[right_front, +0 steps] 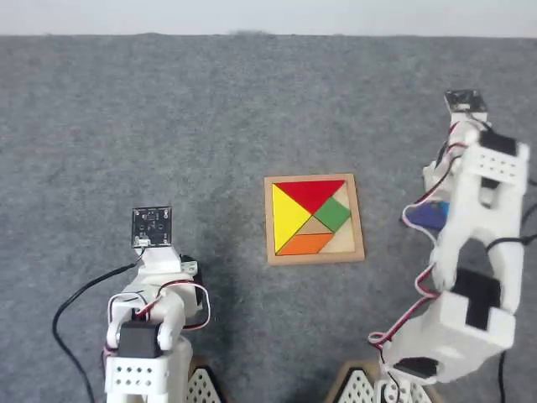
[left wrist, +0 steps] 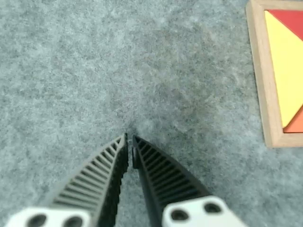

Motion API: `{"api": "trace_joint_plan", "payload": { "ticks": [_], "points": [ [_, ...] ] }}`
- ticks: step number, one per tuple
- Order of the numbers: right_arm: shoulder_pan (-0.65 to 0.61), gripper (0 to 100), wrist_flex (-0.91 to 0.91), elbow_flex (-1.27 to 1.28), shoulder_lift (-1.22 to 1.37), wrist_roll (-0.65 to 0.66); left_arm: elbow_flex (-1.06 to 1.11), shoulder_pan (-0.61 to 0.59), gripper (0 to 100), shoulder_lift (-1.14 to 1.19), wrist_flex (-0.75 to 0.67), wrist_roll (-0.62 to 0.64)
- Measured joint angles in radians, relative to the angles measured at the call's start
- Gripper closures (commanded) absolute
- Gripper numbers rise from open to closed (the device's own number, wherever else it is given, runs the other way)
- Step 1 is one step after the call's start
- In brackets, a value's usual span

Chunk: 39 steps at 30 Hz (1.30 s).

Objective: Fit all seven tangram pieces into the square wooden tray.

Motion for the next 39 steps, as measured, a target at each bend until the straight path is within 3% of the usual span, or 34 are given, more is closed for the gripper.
{"api": "trace_joint_plan", "payload": {
  "ticks": [3, 6, 14, 24, 30, 39],
  "points": [
    [0.020, 74.2, 0.012, -0.092, 0.095, 0.123, 0.000, 0.000, 99, 0.000, 0.000, 0.000],
    [0.025, 74.2, 0.018, -0.183, 0.213, 0.166, 0.000, 0.000, 99, 0.000, 0.000, 0.000],
    [0.025, 74.2, 0.023, -0.377, 0.459, 0.180, 0.000, 0.000, 99, 0.000, 0.000, 0.000],
    [0.023, 74.6, 0.032, -0.454, 0.566, 0.181, 0.000, 0.000, 99, 0.000, 0.000, 0.000],
    [0.026, 87.2, 0.046, -0.497, 0.601, 0.181, 0.000, 0.000, 99, 0.000, 0.000, 0.000],
    [0.029, 88.8, 0.046, -0.499, 0.598, 0.181, 0.000, 0.000, 99, 0.000, 0.000, 0.000]
  ]
}}
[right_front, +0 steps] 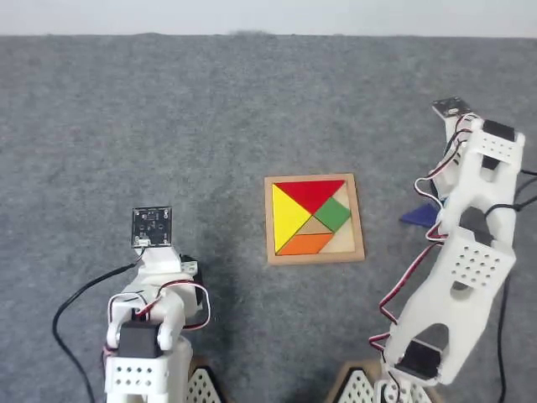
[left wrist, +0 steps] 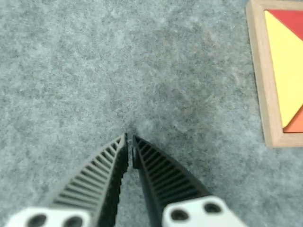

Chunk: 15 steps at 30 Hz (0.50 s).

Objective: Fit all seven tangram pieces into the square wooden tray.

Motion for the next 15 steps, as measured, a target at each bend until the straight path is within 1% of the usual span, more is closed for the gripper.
{"api": "trace_joint_plan", "payload": {
  "ticks": [4, 9, 13, 15],
  "points": [
    [-0.002, 88.2, 0.028, 0.018, -0.031, -0.020, 0.000, 0.000, 99, 0.000, 0.000, 0.000],
    [-0.005, 87.3, 0.129, 0.021, -0.112, -0.112, 0.000, 0.000, 99, 0.000, 0.000, 0.000],
    [0.014, 76.3, 0.153, 0.021, -0.129, -0.170, 0.000, 0.000, 99, 0.000, 0.000, 0.000],
    [0.038, 74.3, 0.153, 0.026, -0.129, -0.180, 0.000, 0.000, 99, 0.000, 0.000, 0.000]
  ]
}}
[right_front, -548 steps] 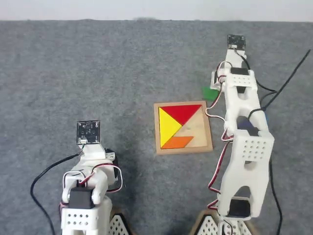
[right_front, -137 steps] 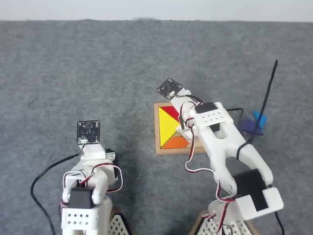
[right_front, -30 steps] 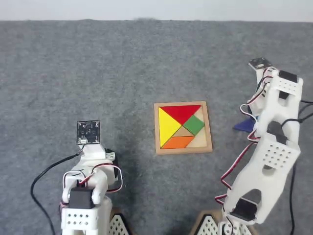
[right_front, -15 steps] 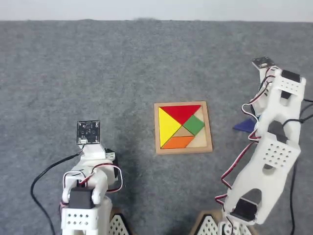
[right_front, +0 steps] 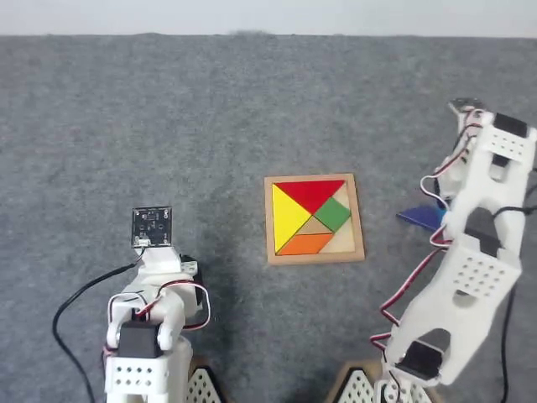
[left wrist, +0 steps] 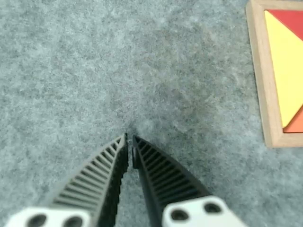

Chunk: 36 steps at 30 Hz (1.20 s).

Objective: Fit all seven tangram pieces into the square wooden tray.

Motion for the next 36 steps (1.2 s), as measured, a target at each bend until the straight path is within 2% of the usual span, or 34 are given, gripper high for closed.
{"api": "trace_joint_plan", "payload": {
  "ticks": [13, 15, 20, 22, 30, 36],
  "points": [
    [0.012, 74.9, 0.002, -0.002, 0.087, 0.002, 0.000, 0.000, 99, 0.000, 0.000, 0.000],
    [0.012, 79.0, 0.002, -0.002, 0.087, 0.002, 0.000, 0.000, 99, 0.000, 0.000, 0.000],
    [0.018, 96.2, -0.002, -0.002, 0.086, 0.002, 0.000, 0.000, 99, 0.000, 0.000, 0.000],
    [0.018, 99.4, -0.002, -0.002, 0.086, 0.002, 0.000, 0.000, 99, 0.000, 0.000, 0.000],
    [0.018, 99.1, 0.014, -0.002, 0.071, 0.002, 0.000, 0.000, 99, 0.000, 0.000, 0.000],
    [-0.020, 99.1, 0.103, -0.002, -0.117, 0.017, 0.000, 0.000, 99, 0.000, 0.000, 0.000]
  ]
}}
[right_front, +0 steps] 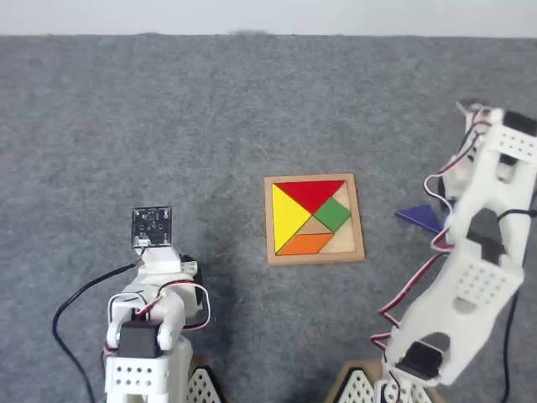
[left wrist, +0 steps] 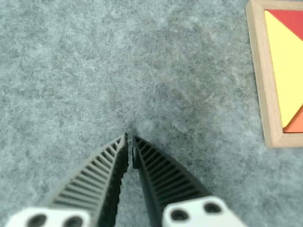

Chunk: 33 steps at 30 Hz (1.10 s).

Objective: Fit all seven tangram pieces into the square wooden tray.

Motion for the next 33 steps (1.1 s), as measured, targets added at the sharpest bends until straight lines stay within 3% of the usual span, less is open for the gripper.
{"api": "trace_joint_plan", "payload": {
  "ticks": [12, 19, 27, 33],
  "points": [
    [-0.356, 99.1, 0.120, 0.034, -0.203, 0.086, 0.000, 0.000, 99, 0.000, 0.000, 0.000],
    [-0.574, 99.1, 0.048, 0.144, -0.203, 0.311, 0.000, 0.000, 99, 0.000, 0.000, 0.000],
    [-0.671, 98.4, -0.091, 0.239, -0.203, 0.580, 0.000, 0.000, 99, 0.000, 0.000, 0.000],
    [-0.689, 82.1, -0.137, 0.324, -0.203, 0.669, 0.000, 0.000, 99, 0.000, 0.000, 0.000]
  ]
}}
